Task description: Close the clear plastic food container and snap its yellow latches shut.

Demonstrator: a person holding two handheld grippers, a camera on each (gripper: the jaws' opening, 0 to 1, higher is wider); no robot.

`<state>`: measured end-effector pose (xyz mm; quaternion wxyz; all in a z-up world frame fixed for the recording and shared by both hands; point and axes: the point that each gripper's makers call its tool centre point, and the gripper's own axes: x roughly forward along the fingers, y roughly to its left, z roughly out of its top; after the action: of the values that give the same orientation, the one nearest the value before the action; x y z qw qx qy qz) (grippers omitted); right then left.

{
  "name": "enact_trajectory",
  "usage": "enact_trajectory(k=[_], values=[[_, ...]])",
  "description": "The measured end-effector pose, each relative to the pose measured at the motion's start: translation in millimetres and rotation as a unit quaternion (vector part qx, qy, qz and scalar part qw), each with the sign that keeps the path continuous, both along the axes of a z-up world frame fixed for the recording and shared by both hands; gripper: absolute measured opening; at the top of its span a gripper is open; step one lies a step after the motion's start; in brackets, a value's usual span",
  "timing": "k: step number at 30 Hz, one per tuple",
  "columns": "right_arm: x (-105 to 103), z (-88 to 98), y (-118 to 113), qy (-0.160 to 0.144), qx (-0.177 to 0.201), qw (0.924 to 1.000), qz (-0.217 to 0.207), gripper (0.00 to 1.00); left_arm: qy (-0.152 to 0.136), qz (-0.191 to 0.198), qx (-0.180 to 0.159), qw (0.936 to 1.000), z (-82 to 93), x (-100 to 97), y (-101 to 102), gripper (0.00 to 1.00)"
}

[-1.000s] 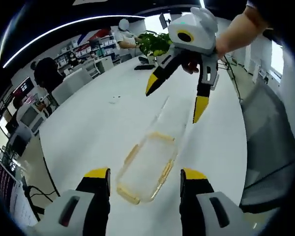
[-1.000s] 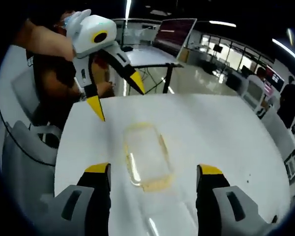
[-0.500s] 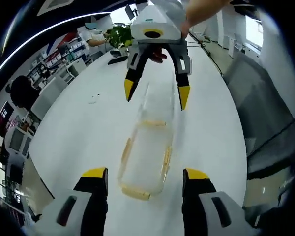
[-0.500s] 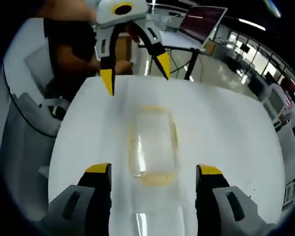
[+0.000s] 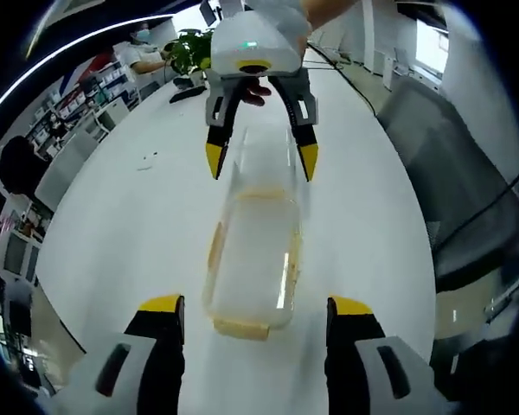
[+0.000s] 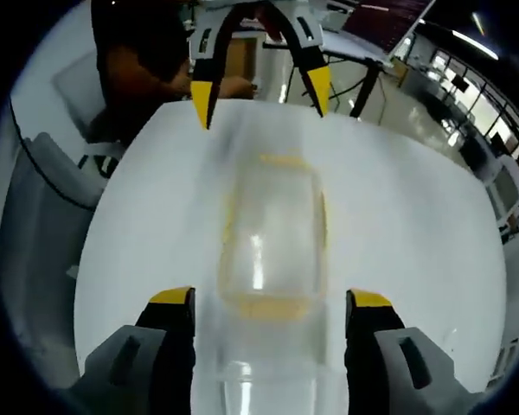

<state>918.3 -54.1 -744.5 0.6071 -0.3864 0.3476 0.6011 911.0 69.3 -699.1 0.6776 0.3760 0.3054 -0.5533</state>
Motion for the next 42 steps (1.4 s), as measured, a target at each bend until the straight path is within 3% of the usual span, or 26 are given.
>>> enact_trajectory(k=[5,12,24,42], values=[[3.1,-7.5,-6.2,0.021,-0.01,0.9995,-0.021,0.7,0.007,0.001,0.003,1.0,-8.8,10.3,8.3,0.63],[9.3,-12.7,-8.0,0.026,-0.01,0.9993,-0.024,0.71,0.016,-0.003,0.002,0.9999,-23.5,19.7,21.1,0.67],[4.5,-25.0,-9.5,0.031,-0.024,0.9992,-0.012,0.7,0.013,-0.051,0.006,0.9986,-41.3,20.7,23.3,0.68],[1.0,-40.3,-10.5,0.023,-0.046,0.9986,0.005,0.65,0.035,-0.039,0.002,0.9986,-75.1,24.8,20.6,0.63]])
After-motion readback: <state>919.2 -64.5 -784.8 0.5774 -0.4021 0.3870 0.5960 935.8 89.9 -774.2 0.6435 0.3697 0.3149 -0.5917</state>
